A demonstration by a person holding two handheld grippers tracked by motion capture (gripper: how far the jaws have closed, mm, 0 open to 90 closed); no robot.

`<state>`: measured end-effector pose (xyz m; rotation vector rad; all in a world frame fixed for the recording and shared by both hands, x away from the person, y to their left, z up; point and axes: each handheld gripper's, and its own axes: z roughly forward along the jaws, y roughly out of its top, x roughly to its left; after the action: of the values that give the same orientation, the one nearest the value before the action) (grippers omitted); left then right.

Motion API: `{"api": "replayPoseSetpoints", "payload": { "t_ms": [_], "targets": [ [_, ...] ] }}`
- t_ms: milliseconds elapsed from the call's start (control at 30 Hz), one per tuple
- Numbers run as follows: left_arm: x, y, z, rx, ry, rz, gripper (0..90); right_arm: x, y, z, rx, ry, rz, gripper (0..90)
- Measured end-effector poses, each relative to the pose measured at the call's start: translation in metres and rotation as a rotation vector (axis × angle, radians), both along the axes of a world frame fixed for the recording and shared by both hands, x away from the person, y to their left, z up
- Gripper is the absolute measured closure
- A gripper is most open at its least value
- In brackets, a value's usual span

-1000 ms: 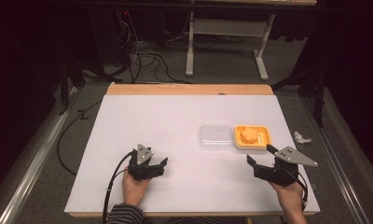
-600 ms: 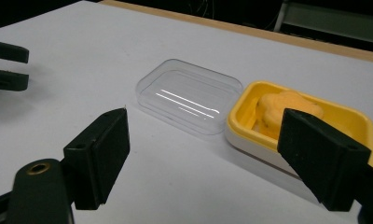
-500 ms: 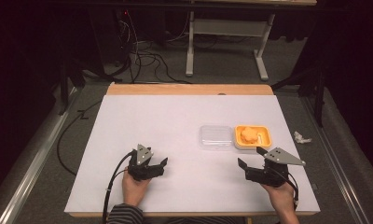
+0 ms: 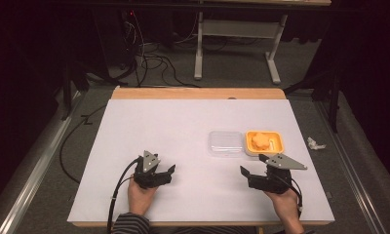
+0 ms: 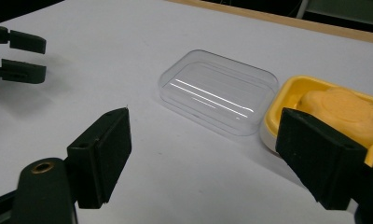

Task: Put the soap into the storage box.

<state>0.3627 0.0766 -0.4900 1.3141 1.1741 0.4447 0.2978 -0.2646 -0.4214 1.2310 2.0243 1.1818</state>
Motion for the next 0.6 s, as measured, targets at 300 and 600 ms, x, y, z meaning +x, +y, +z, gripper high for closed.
{"api": "replayPoseSetpoints", "payload": {
  "t_ms": [300, 600],
  "targets": [
    [0.0, 0.0, 0.0, -0.003, 0.003, 0.002, 23.2, 0.005, 0.01, -0.005, 0.0, 0.01, 0.026, 19.2],
    [0.001, 0.0, 0.0, -0.002, 0.005, 0.007, 23.6, 0.014, 0.014, -0.011, -0.011, 0.031, 0.022, 19.9]
  ]
}}
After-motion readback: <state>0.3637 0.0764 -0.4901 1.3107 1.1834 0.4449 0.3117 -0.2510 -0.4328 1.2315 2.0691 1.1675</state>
